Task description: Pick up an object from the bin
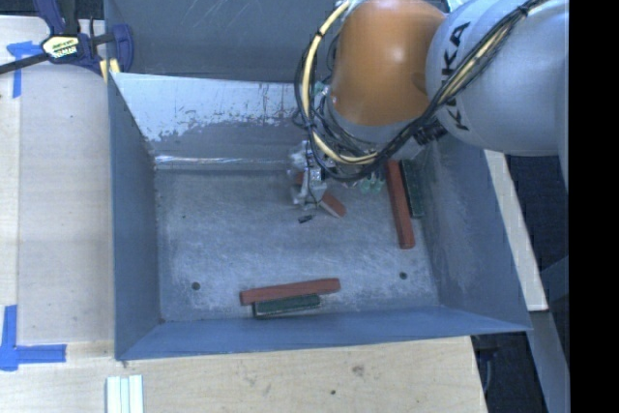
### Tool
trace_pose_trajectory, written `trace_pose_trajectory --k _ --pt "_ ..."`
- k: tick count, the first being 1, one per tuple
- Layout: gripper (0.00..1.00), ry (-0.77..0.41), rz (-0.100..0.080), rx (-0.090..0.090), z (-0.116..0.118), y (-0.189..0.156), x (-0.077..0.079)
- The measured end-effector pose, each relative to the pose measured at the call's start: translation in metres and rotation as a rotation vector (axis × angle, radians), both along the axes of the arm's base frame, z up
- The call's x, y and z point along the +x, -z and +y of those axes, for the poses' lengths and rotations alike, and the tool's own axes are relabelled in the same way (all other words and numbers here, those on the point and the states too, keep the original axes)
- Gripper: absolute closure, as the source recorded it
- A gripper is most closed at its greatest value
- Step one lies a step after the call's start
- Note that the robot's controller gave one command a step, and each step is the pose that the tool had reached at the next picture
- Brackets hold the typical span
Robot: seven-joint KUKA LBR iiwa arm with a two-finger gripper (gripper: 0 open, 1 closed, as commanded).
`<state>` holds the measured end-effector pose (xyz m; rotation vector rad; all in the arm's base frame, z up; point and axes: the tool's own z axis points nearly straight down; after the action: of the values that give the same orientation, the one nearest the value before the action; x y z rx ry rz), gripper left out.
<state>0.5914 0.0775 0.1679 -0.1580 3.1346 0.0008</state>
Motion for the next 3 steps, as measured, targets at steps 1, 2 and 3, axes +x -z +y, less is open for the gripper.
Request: trace_pose_trajectory --k 1,2,3 --pt "1.00 0.000 0.000 0.000 0.000 0.000 0.000" --pt "1.00 -0.065 0.004 -0.001 -0.009 -0.052 -0.002" --pt "1.00 -0.093 -0.003 -0.001 -0.004 -0.039 -0.020"
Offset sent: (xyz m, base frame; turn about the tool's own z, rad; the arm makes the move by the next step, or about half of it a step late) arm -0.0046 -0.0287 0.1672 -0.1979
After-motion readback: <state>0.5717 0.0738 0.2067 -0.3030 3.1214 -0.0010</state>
